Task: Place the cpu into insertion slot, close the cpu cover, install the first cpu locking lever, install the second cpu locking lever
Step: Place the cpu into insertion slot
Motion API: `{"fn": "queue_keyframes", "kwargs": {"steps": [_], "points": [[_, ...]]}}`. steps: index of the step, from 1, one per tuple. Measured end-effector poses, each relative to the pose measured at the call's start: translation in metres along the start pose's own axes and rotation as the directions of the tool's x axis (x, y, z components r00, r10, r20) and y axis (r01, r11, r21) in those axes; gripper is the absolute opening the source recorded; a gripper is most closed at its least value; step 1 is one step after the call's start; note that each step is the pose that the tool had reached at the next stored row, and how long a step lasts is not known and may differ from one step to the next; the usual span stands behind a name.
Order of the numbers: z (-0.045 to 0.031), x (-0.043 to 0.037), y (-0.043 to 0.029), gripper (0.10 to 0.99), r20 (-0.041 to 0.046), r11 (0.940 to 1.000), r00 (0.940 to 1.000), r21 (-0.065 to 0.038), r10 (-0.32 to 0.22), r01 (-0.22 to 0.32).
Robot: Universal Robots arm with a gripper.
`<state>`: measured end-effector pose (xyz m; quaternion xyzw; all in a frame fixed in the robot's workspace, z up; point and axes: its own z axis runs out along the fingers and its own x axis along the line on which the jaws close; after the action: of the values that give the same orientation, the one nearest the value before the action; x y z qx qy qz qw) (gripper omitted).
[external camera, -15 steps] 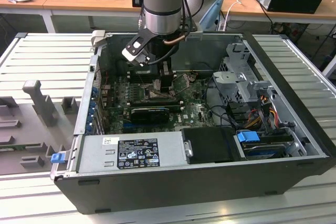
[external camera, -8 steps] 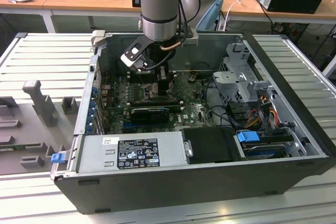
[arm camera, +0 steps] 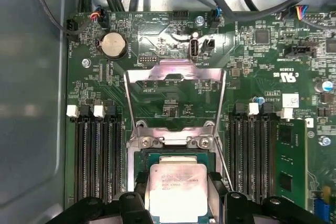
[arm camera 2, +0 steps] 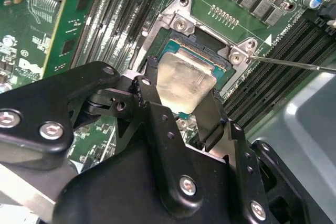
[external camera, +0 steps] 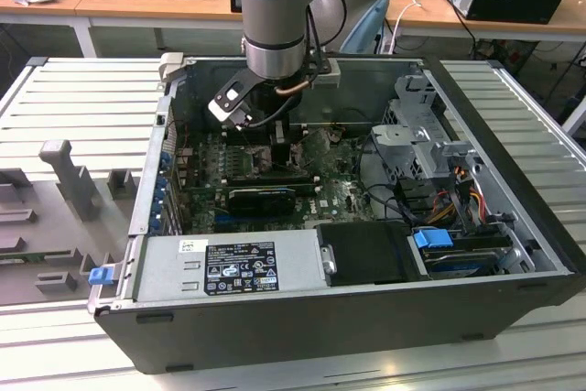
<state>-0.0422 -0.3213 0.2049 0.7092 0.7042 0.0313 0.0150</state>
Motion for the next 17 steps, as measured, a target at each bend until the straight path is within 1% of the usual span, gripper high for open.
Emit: {"fn": "queue_keyframes", "kwargs": {"steps": [5,12,13,14,17], "points": [[0.0026,0.0005,-0.0006,0.529,0.0001,1.0,1.0,0.0,0.0,0.0],[0.0031,0.0005,-0.0007,0.529,0.0001,1.0,1.0,0.0,0.0,0.0],[0.0031,0.0005,-0.0007,0.541,0.0001,1.0,1.0,0.0,0.0,0.0],[0.0032,0.0005,-0.0007,0.604,0.0001,1.0,1.0,0.0,0.0,0.0],[0.0037,0.0017,-0.0008,0.604,-0.0033,1.0,1.0,0.0,0.0,0.0]]}}
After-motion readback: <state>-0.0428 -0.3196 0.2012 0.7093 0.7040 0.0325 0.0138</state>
